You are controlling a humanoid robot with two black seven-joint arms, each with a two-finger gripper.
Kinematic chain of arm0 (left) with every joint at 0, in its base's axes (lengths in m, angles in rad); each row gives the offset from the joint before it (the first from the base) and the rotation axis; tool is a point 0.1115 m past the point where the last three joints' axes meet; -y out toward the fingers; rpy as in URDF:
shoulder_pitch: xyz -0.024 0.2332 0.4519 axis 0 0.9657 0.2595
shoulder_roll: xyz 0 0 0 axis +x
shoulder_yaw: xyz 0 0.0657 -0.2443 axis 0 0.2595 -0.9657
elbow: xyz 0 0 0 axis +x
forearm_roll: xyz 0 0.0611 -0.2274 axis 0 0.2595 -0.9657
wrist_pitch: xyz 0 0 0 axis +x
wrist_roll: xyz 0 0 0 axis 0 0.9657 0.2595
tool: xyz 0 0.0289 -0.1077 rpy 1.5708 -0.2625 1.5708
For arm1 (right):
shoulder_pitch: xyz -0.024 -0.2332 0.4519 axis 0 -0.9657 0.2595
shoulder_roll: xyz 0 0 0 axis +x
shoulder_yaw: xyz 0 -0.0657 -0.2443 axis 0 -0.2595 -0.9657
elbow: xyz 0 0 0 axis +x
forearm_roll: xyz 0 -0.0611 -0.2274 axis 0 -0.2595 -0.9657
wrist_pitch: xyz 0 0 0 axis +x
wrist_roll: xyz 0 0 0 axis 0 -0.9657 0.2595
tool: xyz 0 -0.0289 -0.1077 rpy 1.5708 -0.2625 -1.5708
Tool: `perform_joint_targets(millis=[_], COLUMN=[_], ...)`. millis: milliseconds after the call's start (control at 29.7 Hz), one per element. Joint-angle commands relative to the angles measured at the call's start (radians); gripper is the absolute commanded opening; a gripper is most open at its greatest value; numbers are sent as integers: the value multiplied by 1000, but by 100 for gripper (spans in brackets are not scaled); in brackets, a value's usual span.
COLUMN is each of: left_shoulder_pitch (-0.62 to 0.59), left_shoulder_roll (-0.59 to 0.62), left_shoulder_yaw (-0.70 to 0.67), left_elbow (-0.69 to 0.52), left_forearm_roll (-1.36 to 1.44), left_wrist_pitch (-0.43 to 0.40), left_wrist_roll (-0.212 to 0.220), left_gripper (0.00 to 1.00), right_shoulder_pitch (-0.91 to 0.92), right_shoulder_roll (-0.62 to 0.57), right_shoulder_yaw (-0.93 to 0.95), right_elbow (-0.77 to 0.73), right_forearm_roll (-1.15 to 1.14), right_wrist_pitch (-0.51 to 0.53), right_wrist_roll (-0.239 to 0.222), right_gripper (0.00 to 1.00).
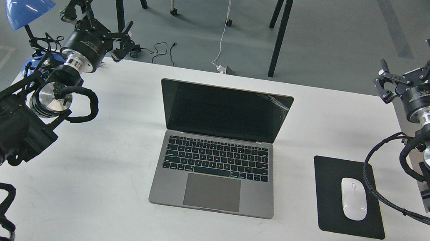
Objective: Close notebook with right arm
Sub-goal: 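Raise the right gripper and move it toward the laptop's screen top edge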
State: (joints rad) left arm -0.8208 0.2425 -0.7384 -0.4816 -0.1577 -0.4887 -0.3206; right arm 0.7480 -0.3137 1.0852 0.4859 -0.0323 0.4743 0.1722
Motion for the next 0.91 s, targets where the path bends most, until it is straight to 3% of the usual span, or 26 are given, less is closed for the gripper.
perform_joint_targets(millis=[0,371,876], left_shoulder_pitch=[0,0,2], left_shoulder_roll=[0,3,3], left_shoulder_yaw=[-1,-7,-7], left_elbow=[0,0,0], left_forearm_roll=[1,-2,-2], left_wrist_pitch=[0,0,0], left_wrist_roll=[-3,-1,-1], left_gripper=[100,100,100], right_shoulder_pitch=[7,8,76], right_shoulder_roll=[13,42,180], right_shoulder_yaw=[-5,-68,-234], right_elbow=[-7,-4,0], right_forearm_roll=[0,0,-3], right_wrist_pitch=[6,4,-3], right_wrist_roll=[0,4,7], right_gripper=[100,100,100])
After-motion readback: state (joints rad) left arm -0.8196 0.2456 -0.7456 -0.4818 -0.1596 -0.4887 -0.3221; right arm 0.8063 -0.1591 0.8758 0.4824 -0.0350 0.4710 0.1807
